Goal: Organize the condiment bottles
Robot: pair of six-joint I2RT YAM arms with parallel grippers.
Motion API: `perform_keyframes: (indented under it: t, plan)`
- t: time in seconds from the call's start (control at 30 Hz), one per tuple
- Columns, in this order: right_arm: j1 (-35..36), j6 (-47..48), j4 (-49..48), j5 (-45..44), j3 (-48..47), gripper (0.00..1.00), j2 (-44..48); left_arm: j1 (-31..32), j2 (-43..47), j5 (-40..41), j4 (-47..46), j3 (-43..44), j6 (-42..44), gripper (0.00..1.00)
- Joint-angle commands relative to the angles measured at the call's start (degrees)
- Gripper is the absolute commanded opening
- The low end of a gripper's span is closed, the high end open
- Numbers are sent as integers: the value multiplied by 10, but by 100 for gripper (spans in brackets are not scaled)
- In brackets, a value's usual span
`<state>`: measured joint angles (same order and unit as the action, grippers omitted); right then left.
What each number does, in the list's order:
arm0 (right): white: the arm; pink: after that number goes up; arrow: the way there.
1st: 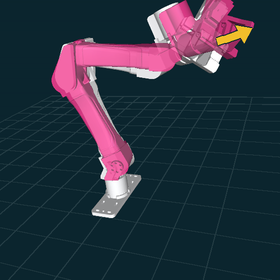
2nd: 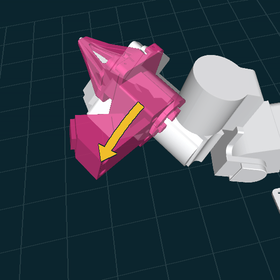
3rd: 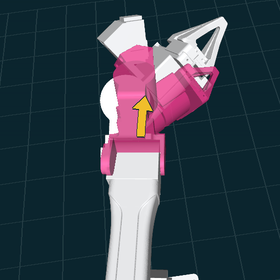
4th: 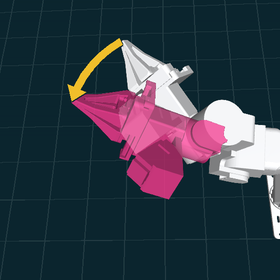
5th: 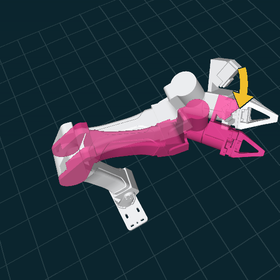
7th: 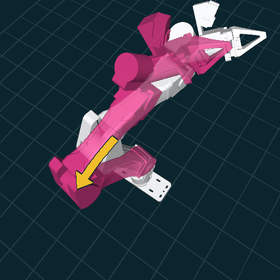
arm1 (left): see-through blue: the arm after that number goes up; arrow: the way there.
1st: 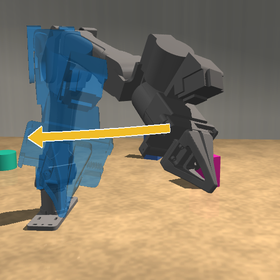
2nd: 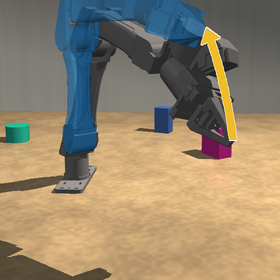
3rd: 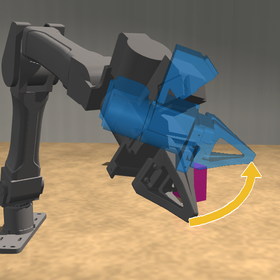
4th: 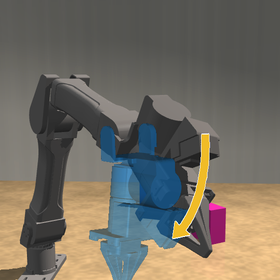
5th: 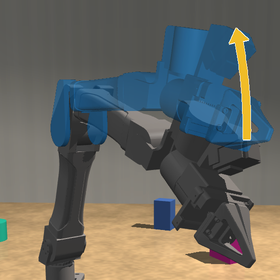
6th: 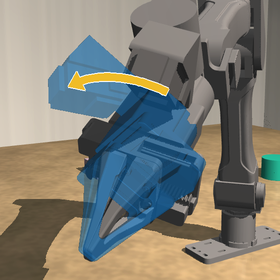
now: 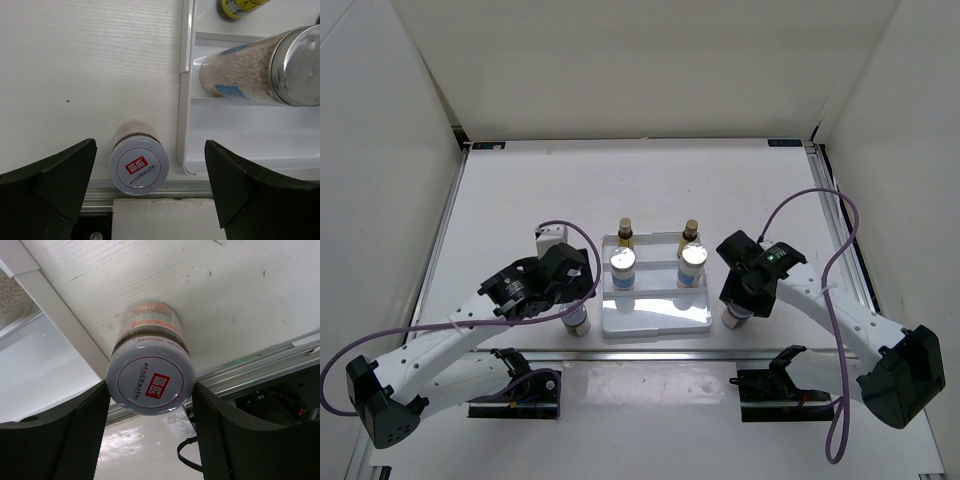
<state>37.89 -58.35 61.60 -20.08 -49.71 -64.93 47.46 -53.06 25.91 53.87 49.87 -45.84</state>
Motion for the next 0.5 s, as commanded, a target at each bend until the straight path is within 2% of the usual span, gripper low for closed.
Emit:
perform_keyframes:
  t: [0.0,0.1,0.3,0.47]
  plan:
    - [-2,2,-11,11,-4,12,15,-2,3,-2,-1,-7,-10,100]
    - [4,8,4,4,-18,2,34,-2,3,-2,-1,-14,-10,100]
    - [52,8,42,-45,-50,0,52,-2,16,-2,-1,-19,-15,100]
    - [104,3,55,-76,-93,0,31,-2,16,3,-1,-19,-15,100]
